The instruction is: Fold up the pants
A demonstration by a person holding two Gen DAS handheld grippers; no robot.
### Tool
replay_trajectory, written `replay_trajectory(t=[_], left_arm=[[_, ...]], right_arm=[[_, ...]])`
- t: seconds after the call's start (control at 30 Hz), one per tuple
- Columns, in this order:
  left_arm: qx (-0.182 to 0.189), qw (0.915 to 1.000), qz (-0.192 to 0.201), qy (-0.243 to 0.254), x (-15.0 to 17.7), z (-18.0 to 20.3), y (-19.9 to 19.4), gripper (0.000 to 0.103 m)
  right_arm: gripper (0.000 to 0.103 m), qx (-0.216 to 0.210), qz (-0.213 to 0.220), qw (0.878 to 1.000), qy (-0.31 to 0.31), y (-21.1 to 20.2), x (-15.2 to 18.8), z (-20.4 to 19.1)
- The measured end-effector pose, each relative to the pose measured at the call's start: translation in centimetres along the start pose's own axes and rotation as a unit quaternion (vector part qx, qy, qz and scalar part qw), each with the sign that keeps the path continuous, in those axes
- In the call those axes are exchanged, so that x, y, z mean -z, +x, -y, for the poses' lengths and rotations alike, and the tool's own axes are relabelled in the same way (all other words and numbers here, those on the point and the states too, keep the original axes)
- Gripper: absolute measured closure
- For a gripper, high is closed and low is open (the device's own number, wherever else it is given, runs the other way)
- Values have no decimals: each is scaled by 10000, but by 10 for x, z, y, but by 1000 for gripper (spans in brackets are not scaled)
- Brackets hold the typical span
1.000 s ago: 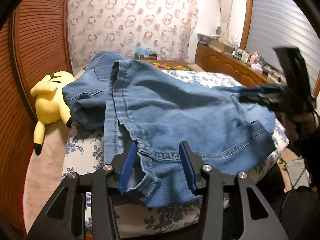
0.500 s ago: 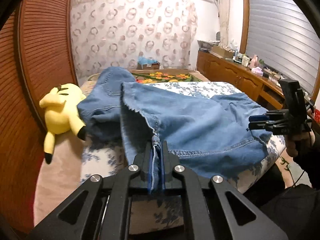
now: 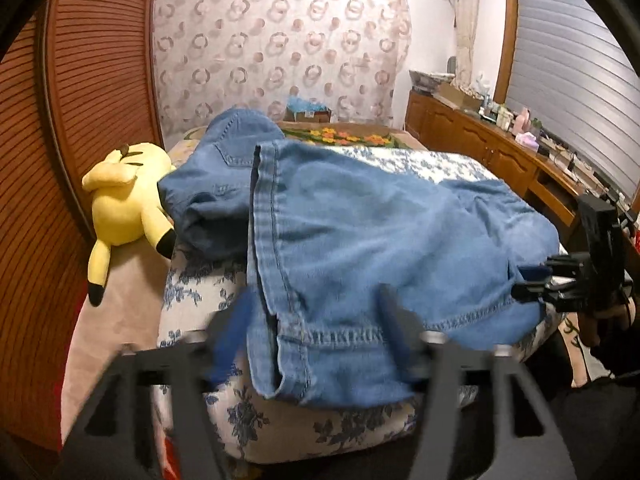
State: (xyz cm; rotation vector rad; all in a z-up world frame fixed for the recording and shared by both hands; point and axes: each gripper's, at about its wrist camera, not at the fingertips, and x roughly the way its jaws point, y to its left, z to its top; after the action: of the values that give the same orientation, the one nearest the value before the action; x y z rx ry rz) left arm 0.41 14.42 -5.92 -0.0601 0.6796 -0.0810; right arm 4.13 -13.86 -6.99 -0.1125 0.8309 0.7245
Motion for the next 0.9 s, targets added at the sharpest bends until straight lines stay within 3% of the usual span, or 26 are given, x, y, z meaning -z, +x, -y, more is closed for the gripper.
replay_trajectory(t=[0.3, 0.77, 0.9], left_arm=[[29, 9998, 68, 160, -18, 25, 15, 22], [380, 9982, 23, 457, -29, 73, 35, 22], [472, 9976, -10, 510, -30, 86, 44, 22]], right_arm=[[60, 402, 371, 9982, 226, -23, 3, 21], [60, 1120, 729, 9878, 798, -52, 23, 64], [51, 1294, 806, 9841, 913, -60, 30, 68]])
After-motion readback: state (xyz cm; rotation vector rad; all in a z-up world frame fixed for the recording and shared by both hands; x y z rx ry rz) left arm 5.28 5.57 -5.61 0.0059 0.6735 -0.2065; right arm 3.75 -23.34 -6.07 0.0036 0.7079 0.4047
